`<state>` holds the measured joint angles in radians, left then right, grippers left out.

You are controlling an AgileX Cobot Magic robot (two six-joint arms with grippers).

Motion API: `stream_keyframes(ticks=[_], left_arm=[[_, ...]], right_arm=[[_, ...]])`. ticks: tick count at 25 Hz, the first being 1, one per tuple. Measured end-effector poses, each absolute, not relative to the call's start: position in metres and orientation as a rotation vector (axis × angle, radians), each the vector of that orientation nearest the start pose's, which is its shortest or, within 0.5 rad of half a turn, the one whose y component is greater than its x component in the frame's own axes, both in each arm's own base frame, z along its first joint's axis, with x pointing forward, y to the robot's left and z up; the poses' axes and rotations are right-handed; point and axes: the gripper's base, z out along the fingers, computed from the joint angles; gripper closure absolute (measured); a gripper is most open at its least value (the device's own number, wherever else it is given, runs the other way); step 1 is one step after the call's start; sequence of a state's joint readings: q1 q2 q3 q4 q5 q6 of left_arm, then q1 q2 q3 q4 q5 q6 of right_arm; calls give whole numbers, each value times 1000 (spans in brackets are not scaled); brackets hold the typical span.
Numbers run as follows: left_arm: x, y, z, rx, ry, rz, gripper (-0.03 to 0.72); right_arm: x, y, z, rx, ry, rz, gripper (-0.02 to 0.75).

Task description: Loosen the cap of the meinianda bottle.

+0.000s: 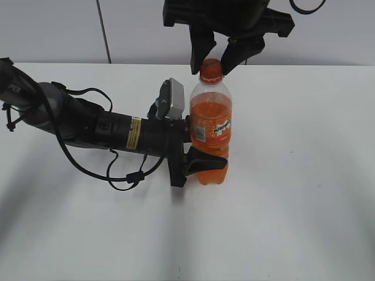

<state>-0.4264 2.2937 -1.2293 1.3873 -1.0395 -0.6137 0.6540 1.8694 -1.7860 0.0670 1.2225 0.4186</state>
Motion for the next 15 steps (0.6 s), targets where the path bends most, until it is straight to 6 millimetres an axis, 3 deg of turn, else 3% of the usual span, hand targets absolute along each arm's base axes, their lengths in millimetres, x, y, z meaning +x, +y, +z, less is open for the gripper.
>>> stream_keyframes(ticks=[3,8,15], left_arm=[[343,-241,83,1435,1463,-1007,289],[343,-241,83,1435,1465,-1006,289],[343,-241,83,1434,1465,-1008,289]], right_arm=[[316,249,319,-322,2835,339,451],[315,249,319,-374,2827,333,451],[315,250,319,-869,2684,266,456]])
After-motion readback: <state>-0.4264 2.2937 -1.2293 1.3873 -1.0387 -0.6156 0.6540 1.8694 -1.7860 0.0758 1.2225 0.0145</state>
